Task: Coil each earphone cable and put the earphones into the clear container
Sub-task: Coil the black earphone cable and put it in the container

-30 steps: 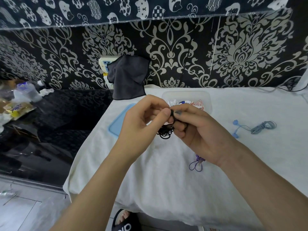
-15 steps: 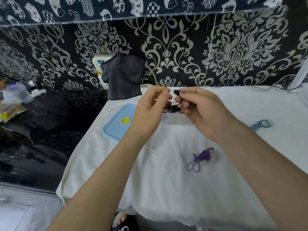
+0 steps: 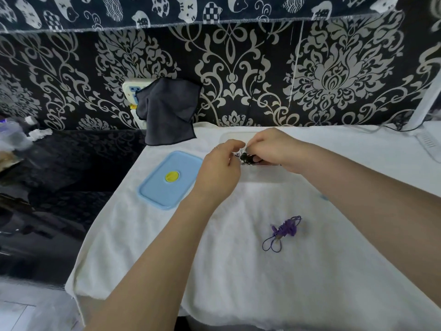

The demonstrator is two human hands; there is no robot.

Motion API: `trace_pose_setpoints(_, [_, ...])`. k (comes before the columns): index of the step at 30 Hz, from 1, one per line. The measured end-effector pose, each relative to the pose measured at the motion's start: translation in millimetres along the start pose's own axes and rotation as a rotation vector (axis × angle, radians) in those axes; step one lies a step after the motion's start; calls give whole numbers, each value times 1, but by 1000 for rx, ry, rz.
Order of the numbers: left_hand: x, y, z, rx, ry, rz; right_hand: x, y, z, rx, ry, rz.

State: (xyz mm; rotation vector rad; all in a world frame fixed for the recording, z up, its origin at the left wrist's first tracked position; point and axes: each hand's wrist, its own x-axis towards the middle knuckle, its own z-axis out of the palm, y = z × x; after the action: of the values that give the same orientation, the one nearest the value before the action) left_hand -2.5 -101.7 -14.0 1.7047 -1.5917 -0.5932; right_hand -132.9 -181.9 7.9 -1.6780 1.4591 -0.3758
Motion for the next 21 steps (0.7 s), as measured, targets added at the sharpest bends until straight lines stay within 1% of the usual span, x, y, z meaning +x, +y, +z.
trace_pose_setpoints(5, [-3,1,5,132,-53,64,-17,-2,-10,-157,62,-116])
trace_pose_setpoints(8, [-7,2,9,193,-58,113,-29,2,-17,-354,121,-222])
trace_pose_setpoints(10, [-11,4,9,228,-28,143,-38,8,-21,-485,257,-300])
trace_pose_setpoints(11, [-13,4,8,247,-10,153,-43,13,-22,-502,349,-329])
trace_pose_setpoints(13, [-19,6,6,281,22,180,-59,23,-21,-422,504,-367])
trace_pose_setpoints(14, [-23,6,4,290,30,193,-69,30,-18,-370,528,-363])
trace_pose_setpoints(15, [-27,7,3,287,33,207,-80,38,-14,-331,508,-335])
trace_pose_setpoints(16, [-31,7,1,278,23,213,-92,45,-10,-312,447,-278])
trace_pose_setpoints(17, [-35,7,-1,267,-2,210,-102,53,-6,-320,349,-195])
trace_pose_setpoints(19, [-42,6,-3,255,-100,170,-118,64,4,-440,117,-16])
trace_pose_setpoints(20, [-46,6,-3,255,-172,141,-123,68,9,-510,30,49])
trace_pose_setpoints(21, [-51,5,-3,266,-253,107,-125,72,14,-536,-19,87])
